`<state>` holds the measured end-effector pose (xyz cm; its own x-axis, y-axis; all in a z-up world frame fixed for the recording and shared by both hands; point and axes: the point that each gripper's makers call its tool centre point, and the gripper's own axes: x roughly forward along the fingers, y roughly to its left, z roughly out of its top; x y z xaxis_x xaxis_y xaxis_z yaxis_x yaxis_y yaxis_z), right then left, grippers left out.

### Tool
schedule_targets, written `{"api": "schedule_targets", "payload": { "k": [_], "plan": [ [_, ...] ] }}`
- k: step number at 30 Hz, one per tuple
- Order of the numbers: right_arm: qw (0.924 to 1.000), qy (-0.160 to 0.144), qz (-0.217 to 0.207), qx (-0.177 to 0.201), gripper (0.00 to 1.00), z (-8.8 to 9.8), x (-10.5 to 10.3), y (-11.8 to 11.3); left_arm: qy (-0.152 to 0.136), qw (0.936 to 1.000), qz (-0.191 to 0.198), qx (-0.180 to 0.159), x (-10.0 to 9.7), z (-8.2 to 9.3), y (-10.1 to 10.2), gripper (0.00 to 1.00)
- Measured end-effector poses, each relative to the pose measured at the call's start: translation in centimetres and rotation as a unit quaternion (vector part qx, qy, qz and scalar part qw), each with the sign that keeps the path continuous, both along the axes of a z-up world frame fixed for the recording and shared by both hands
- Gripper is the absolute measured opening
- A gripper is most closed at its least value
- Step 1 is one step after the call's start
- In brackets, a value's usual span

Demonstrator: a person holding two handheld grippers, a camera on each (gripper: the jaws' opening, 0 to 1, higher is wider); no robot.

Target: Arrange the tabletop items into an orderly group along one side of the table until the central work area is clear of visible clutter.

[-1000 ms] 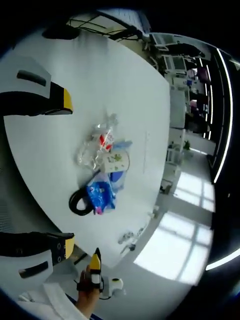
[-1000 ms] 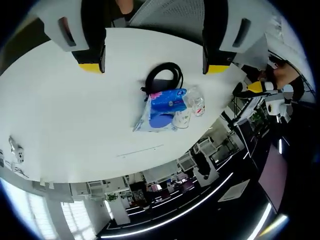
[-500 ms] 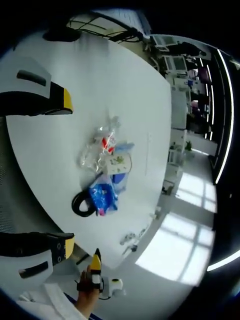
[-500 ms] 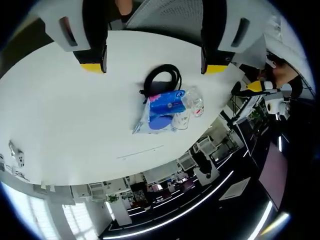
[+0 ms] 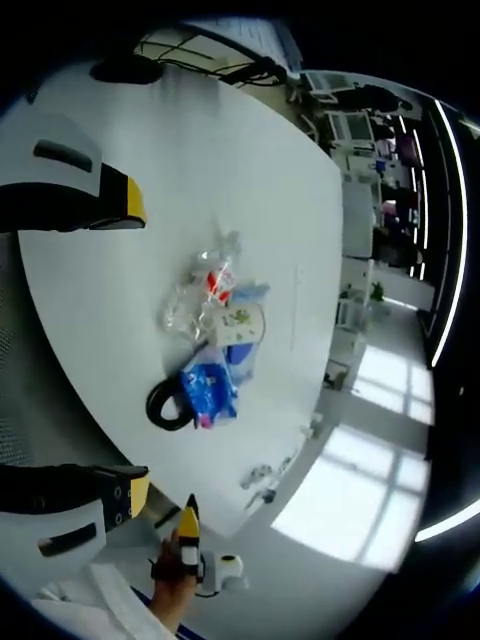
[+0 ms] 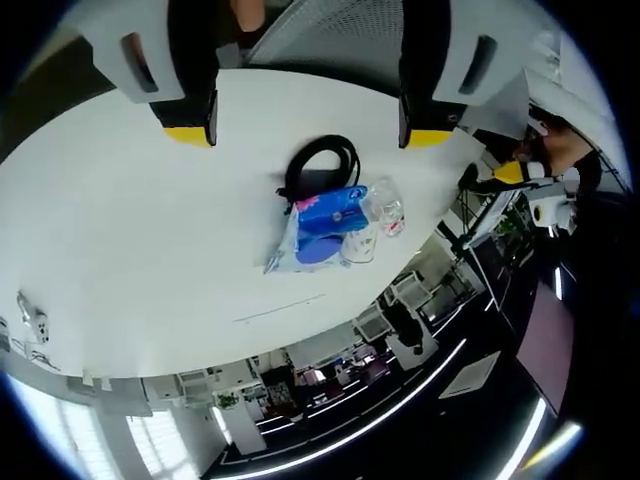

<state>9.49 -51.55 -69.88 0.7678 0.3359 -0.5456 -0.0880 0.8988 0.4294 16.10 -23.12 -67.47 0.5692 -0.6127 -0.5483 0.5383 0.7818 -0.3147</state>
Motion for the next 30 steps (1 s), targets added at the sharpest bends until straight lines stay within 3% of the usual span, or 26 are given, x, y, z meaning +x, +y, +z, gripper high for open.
{"api": "schedule_targets", "payload": {
  "k": [12, 30],
  "plan": [
    [0.9999, 0.005, 0.014, 0.002, 0.7, -0.4, 0.3, 0.0, -0.006, 0.9999, 0.015, 0.001, -0.2, 0.3, 0.0, 0.94],
    [0.9977, 0.006, 0.066, 0.007, 0.67, -0.3, 2.7, 1.1, -0.01, 0.9985, 0.055, 0.002, -0.2, 0.8, 1.1, 0.93]
  ]
}}
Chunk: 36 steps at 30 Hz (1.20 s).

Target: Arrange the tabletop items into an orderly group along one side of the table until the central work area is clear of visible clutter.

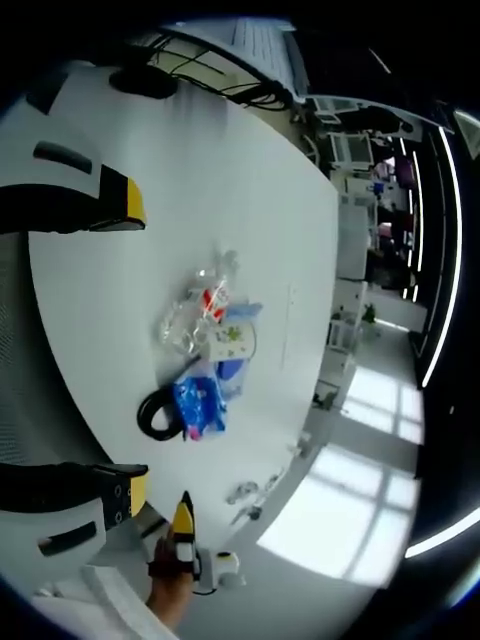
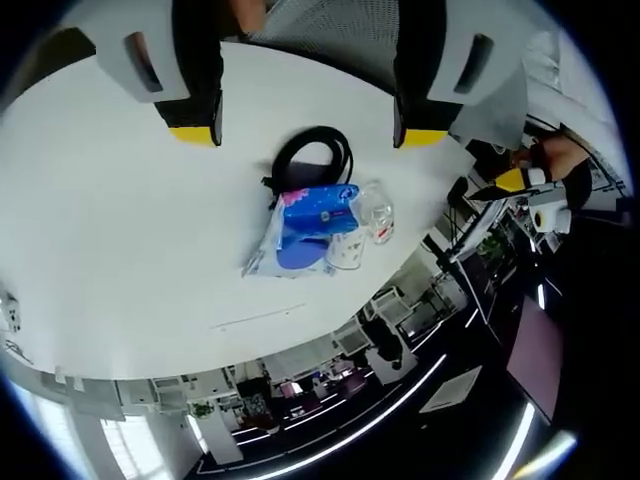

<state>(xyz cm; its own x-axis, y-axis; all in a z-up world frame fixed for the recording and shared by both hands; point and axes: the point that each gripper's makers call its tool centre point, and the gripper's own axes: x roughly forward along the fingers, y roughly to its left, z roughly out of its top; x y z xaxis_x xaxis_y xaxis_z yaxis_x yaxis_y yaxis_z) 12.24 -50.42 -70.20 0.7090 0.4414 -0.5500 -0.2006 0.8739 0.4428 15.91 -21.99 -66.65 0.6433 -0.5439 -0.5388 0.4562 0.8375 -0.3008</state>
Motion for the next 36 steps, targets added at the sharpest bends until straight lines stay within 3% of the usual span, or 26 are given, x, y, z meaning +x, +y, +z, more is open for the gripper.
{"api": "schedule_targets", "payload": {
  "k": [9, 21, 30, 33, 36],
  "plan": [
    [0.9997, 0.0, 0.021, 0.01, 0.67, 0.1, 0.5, 0.1, 0.005, 0.9998, 0.016, 0.007, -0.9, 0.0, 0.1, 0.93],
    [0.9989, -0.009, 0.042, 0.016, 0.67, 0.9, -0.1, -0.9, -0.022, 0.9987, 0.045, 0.014, -0.9, 2.1, 1.0, 0.93],
    [0.9991, -0.01, 0.031, 0.027, 0.67, 0.5, -0.9, -1.4, -0.014, 0.999, 0.04, 0.016, -2.0, 1.4, 0.7, 0.93],
    [0.9992, -0.009, 0.019, 0.033, 0.67, 0.9, -1.2, -0.9, -0.012, 0.9991, 0.036, 0.017, -1.9, 1.5, 0.8, 0.93],
    [0.9991, -0.006, 0.033, 0.028, 0.67, 1.1, -1.2, 0.2, -0.019, 0.9989, 0.041, 0.01, -1.2, 1.9, 1.0, 0.92]
  ]
}}
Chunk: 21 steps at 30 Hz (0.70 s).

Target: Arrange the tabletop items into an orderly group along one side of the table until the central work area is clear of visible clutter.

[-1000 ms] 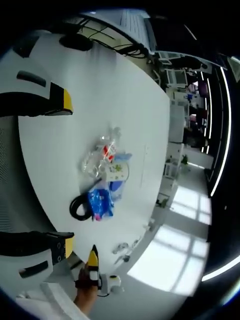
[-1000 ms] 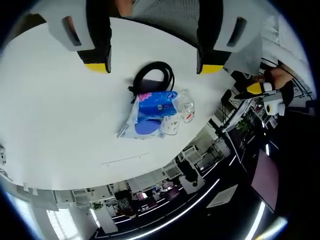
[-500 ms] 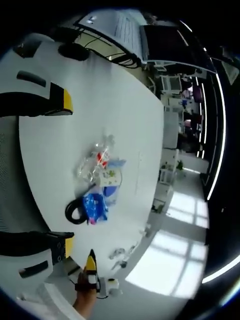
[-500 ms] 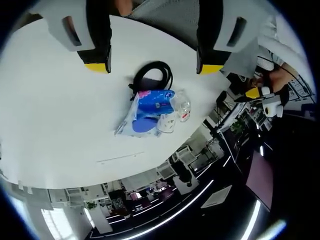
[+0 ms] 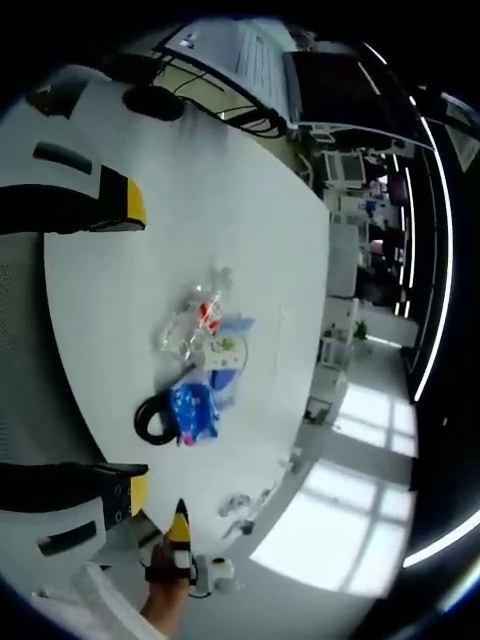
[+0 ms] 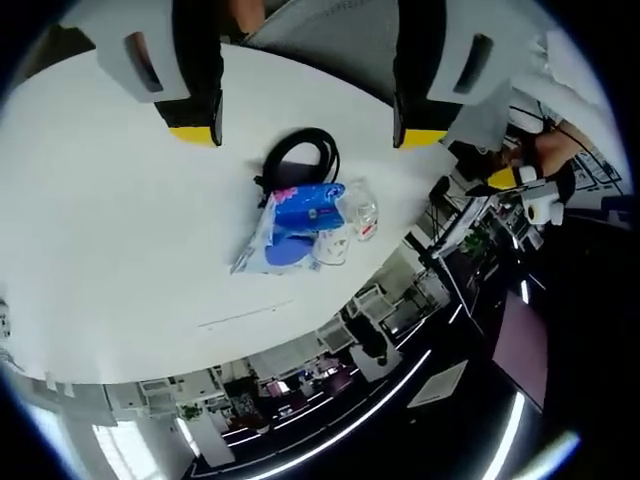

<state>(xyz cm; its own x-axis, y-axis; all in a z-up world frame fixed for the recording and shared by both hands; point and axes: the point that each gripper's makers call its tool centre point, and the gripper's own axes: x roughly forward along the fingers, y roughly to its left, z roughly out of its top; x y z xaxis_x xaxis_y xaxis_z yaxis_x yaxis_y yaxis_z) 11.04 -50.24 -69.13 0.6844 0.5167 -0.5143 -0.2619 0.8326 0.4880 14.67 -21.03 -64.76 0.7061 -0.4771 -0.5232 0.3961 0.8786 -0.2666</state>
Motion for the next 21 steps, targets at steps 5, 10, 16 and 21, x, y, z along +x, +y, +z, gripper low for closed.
{"api": "schedule_targets", "payload": {
  "k": [5, 10, 16, 21],
  "plan": [
    [1.0, -0.002, 0.002, -0.009, 0.67, 0.3, 0.6, 0.8, 0.0, 0.9999, -0.014, -0.001, 0.2, 0.0, -0.4, 0.92],
    [0.9999, -0.007, 0.0, -0.008, 0.67, 0.8, 1.4, 1.8, -0.003, 0.9998, -0.019, -0.004, 0.6, 0.0, -0.2, 0.92],
    [0.9999, -0.007, 0.004, -0.01, 0.66, 0.8, 1.9, 2.5, 0.001, 0.9997, -0.025, -0.007, 0.5, -0.3, -0.4, 0.91],
    [0.9997, -0.002, 0.016, -0.017, 0.65, 0.4, 2.2, 3.1, 0.001, 0.9995, -0.029, -0.007, 0.3, -0.6, -0.5, 0.91]
  ]
}}
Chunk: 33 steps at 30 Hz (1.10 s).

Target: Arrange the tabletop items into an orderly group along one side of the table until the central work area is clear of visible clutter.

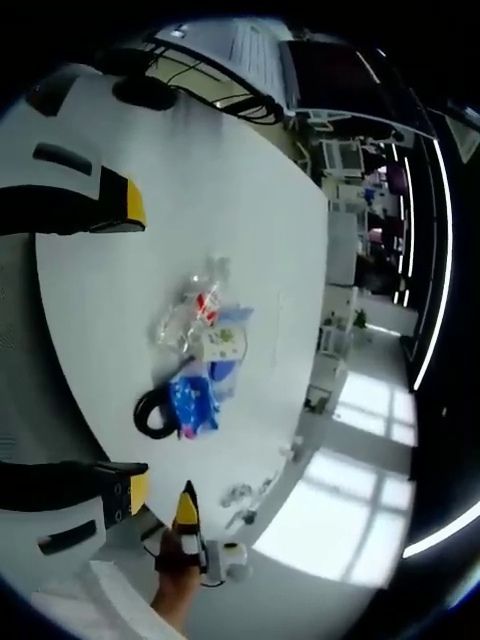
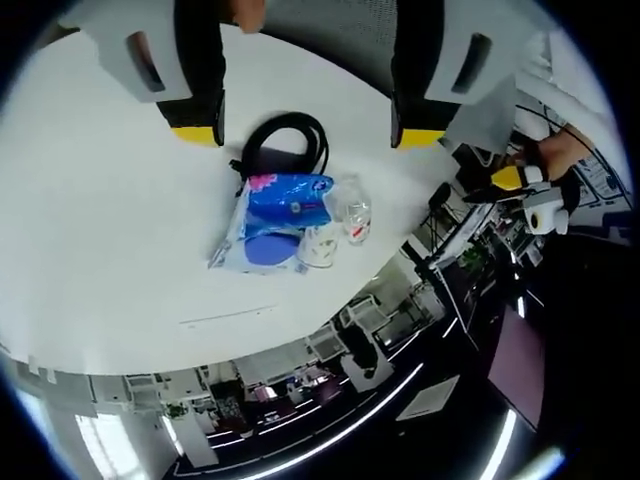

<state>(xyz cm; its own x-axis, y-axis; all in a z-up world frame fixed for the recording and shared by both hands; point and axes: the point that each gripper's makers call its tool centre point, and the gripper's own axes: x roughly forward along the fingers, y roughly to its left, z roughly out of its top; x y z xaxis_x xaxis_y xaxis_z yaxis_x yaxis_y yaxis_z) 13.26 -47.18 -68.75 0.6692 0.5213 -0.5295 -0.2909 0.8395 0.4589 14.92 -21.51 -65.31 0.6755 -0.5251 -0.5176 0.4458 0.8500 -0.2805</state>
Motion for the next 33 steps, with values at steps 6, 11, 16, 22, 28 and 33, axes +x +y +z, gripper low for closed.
{"api": "schedule_targets", "payload": {
  "k": [6, 11, 16, 22, 28, 33],
  "plan": [
    [1.0, 0.001, 0.003, 0.002, 0.65, -0.1, 0.6, 0.6, 0.002, 1.0, -0.003, 0.0, -0.2, -0.1, 0.1, 0.92],
    [0.9999, 0.002, 0.014, 0.002, 0.64, 0.0, 1.2, 1.6, 0.003, 1.0, 0.001, 0.001, -0.3, -0.2, 0.5, 0.91],
    [0.9993, -0.002, 0.037, 0.0, 0.64, 0.2, 2.2, 3.1, 0.005, 1.0, 0.008, -0.002, -0.5, -0.5, 0.7, 0.91],
    [0.9977, -0.006, 0.067, -0.001, 0.63, 0.6, 3.5, 5.5, 0.009, 0.9999, 0.011, -0.003, -0.9, -0.8, 0.7, 0.91],
    [0.9957, -0.008, 0.092, -0.002, 0.63, 0.8, 4.4, 7.2, 0.006, 0.9998, 0.018, -0.008, -0.8, -0.6, 0.8, 0.91],
    [0.9934, -0.006, 0.115, -0.004, 0.62, 0.8, 4.9, 8.6, 0.004, 0.9997, 0.021, -0.01, -0.9, -0.5, 0.8, 0.91]
  ]
}}
